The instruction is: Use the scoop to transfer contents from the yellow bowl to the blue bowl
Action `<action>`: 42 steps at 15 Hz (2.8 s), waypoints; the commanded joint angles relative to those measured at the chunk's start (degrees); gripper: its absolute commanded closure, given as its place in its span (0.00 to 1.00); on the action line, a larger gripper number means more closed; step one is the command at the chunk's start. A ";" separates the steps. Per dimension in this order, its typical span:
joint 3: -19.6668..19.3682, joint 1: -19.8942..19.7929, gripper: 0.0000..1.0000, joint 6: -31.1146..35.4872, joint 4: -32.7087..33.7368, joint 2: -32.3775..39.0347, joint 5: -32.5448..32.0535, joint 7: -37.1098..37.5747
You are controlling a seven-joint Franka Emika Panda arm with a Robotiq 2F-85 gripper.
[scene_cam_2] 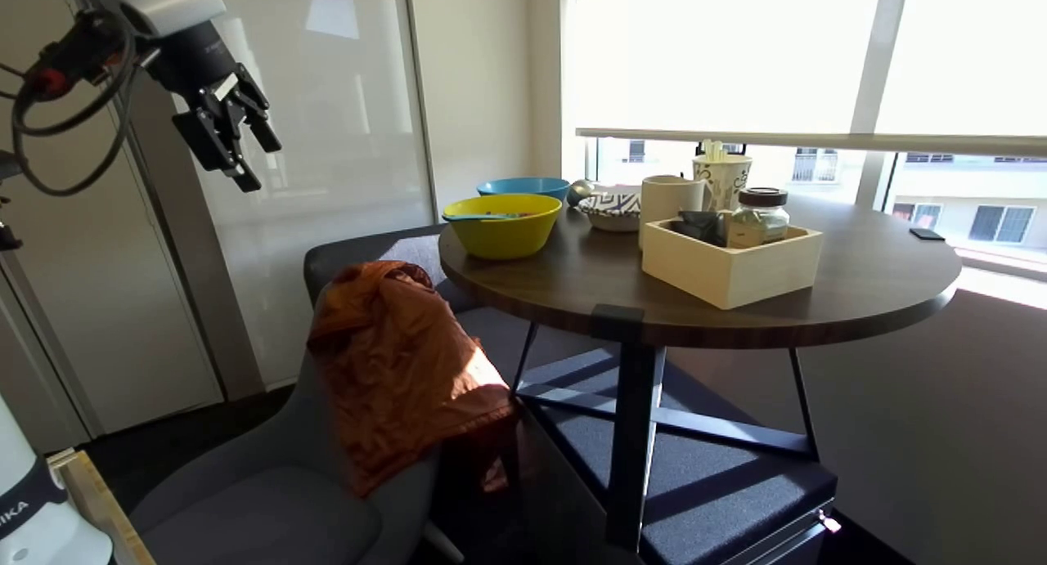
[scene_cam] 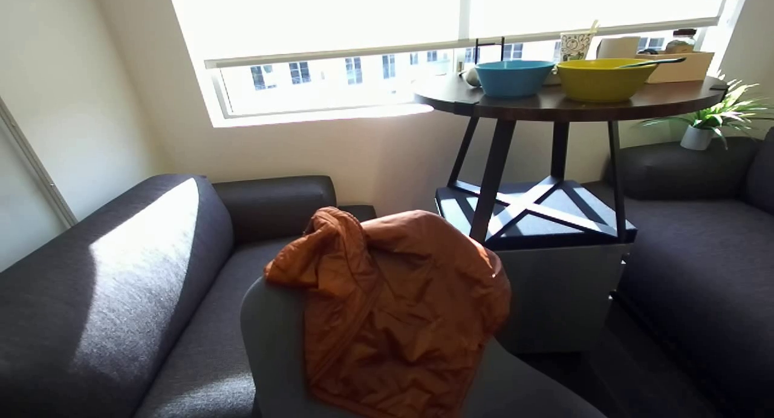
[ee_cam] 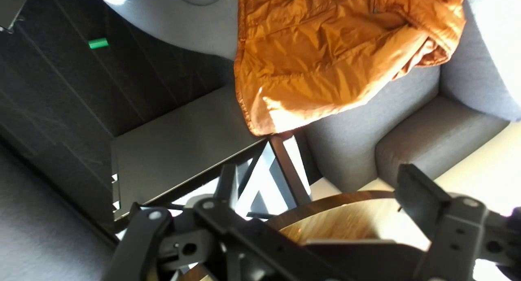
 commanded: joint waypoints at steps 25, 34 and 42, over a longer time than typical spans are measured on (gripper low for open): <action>-6.04 -5.05 0.00 37.55 -0.20 24.95 1.76 6.42; -8.29 -2.75 0.00 44.65 -0.17 29.82 3.12 5.75; -20.32 11.49 0.00 59.28 -0.25 34.06 15.82 2.51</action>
